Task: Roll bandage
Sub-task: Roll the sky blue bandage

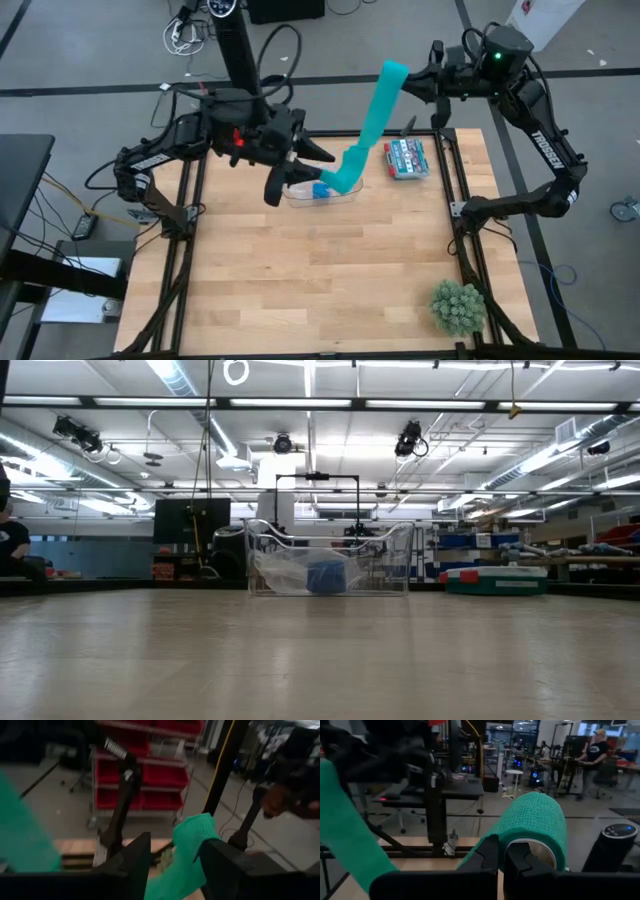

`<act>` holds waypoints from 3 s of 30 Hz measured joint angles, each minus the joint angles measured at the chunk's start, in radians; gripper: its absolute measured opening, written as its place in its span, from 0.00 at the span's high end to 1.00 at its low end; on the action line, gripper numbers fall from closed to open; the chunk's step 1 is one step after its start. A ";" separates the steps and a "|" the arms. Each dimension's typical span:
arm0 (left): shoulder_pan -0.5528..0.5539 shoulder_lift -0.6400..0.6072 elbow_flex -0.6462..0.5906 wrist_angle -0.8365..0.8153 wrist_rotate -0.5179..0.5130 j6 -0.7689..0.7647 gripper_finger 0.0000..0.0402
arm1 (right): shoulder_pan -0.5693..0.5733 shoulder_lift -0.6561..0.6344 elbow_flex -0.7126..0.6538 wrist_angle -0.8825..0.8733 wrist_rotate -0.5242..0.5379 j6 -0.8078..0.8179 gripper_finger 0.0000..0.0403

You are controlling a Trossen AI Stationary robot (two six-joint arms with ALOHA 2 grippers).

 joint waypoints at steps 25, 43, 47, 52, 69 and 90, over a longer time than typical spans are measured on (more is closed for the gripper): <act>0.001 -0.004 0.000 -0.491 -0.103 0.064 0.45 | 0.006 -0.094 0.000 0.040 -0.157 0.141 1.00; 0.002 0.054 0.001 -0.257 -0.244 -0.049 0.45 | 0.188 -0.034 0.000 0.196 -0.203 0.274 1.00; 0.005 0.090 0.000 -0.191 -0.241 -0.082 0.44 | 0.249 0.002 0.000 0.285 -0.200 0.331 1.00; 0.017 0.102 0.000 -0.141 -0.239 -0.107 0.44 | 0.301 0.017 0.000 0.317 -0.200 0.359 1.00; 0.047 0.137 0.002 0.101 -0.139 -0.171 0.44 | 0.420 0.063 0.000 0.423 -0.129 0.390 1.00; 0.046 0.150 0.001 0.190 -0.087 -0.166 0.77 | 0.425 0.098 0.000 0.421 -0.117 0.392 1.00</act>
